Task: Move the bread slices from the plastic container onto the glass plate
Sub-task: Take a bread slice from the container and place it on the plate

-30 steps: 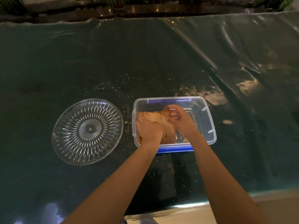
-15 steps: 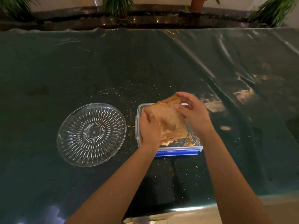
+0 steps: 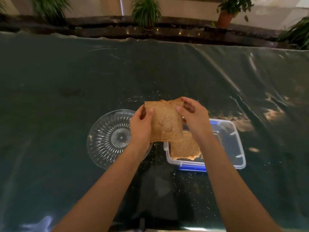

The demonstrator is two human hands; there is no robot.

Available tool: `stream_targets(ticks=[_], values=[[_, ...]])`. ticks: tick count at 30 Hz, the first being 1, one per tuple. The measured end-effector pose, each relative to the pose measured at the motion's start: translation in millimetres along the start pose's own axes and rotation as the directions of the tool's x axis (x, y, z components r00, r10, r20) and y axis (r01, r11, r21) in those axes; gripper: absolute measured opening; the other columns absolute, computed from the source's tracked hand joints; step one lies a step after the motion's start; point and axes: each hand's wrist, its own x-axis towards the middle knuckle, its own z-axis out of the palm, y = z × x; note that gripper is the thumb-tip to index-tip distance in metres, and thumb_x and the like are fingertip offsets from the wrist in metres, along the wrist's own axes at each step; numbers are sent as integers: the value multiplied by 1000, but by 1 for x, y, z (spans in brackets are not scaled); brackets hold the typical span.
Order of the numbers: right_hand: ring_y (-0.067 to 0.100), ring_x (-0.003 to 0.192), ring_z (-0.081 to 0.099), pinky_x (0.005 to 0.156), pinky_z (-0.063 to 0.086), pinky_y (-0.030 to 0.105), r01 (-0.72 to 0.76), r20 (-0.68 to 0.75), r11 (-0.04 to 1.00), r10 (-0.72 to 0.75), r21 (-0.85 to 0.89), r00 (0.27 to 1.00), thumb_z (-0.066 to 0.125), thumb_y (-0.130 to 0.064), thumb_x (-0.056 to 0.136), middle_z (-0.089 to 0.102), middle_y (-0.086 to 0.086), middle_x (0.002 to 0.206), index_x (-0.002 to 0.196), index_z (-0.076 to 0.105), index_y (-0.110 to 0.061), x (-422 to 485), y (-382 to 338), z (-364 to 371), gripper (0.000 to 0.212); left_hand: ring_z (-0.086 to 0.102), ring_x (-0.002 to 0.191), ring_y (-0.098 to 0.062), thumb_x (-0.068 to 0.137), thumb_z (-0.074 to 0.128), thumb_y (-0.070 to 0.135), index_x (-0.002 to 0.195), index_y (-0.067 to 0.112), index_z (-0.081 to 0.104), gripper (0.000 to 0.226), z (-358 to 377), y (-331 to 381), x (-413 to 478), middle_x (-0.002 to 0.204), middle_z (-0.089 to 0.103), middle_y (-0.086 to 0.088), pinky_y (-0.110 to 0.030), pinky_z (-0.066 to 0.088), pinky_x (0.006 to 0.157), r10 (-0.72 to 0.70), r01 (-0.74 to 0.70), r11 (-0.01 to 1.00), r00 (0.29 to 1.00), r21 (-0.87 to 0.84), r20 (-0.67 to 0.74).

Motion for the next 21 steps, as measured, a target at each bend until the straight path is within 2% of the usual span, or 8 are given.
stream_targets(ticks=[5,10,14,16,21], values=[[20,113,57,99,49,45,-31,75,999,33,-34,997,62,-14,85,61,8,124,125,55,-14,9,7,60,41,58,116,-22,94,53,27,134,16,54,41,-49,3,27,129,59,0,-47,50,98,-86,91,995,992,44,-91],[24,110,60,96,50,50,-129,101,990,135,-61,986,64,-14,82,64,11,120,121,58,-13,27,27,114,39,59,116,-25,94,51,21,133,11,55,40,-85,-3,64,129,61,-5,-44,50,99,-126,146,979,982,142,-141],[24,112,59,96,51,48,-185,90,976,195,-112,977,63,-14,83,63,11,123,123,56,-11,40,42,146,41,59,115,-24,92,46,10,127,9,58,37,-100,-9,88,121,63,-3,-41,49,101,-109,151,946,982,285,-157],[25,113,60,96,51,47,-189,77,970,202,-152,976,63,-13,83,63,11,123,123,57,-9,45,48,158,41,57,117,-25,93,45,8,129,9,57,38,-106,-13,97,123,62,-6,-37,48,99,-98,148,932,982,331,-162],[24,115,58,103,46,38,-135,45,944,156,-302,987,59,-11,85,62,11,125,124,56,-7,50,56,179,39,61,114,-23,91,50,7,124,13,62,35,-116,-26,113,121,66,-5,-38,52,98,-87,137,907,986,398,-141]])
